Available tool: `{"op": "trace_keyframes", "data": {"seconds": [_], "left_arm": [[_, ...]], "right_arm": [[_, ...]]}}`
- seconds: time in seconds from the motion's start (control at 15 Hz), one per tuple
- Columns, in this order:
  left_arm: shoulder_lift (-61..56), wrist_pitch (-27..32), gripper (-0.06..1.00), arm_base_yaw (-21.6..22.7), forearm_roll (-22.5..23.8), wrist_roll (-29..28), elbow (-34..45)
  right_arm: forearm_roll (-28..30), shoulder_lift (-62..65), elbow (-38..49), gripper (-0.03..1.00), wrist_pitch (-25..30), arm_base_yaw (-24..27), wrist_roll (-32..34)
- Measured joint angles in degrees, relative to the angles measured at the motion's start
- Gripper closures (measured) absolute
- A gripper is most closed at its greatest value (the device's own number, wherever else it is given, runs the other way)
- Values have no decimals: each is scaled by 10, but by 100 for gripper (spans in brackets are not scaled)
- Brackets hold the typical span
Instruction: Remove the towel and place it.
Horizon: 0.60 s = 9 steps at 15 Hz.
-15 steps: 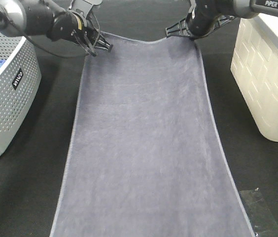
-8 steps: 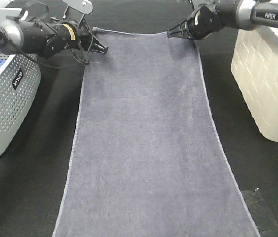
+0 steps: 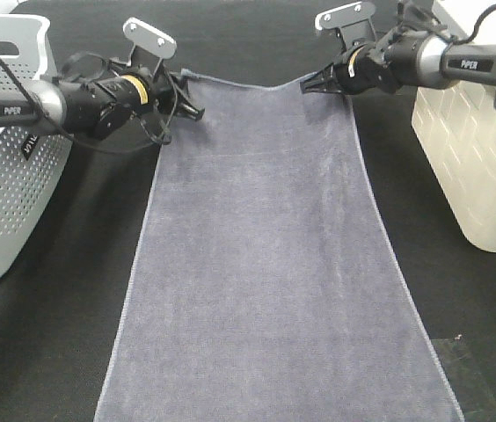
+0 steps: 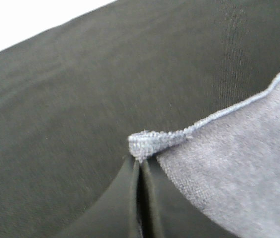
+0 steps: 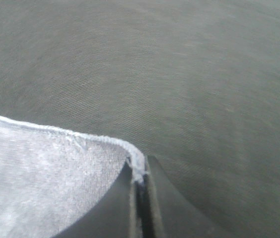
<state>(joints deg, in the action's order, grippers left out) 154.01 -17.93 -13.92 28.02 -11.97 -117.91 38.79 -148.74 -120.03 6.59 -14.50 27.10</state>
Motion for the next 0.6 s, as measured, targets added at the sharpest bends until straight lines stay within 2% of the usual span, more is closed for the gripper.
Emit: {"op": "trace_keyframes", "data": {"seconds": [0.13, 0.4, 0.53, 0.6], "left_arm": [[11, 0, 94, 0, 0, 0, -1], [32, 7, 94, 0, -11, 0, -1], [34, 32, 93, 0, -27, 0, -1], [34, 32, 88, 0, -30, 0, -1]], "right_arm": [[11, -15, 0, 95, -22, 3, 0], [15, -41, 0, 92, -23, 6, 0], [17, -47, 0, 83, -23, 6, 0], [17, -48, 0, 72, -22, 6, 0]]}}
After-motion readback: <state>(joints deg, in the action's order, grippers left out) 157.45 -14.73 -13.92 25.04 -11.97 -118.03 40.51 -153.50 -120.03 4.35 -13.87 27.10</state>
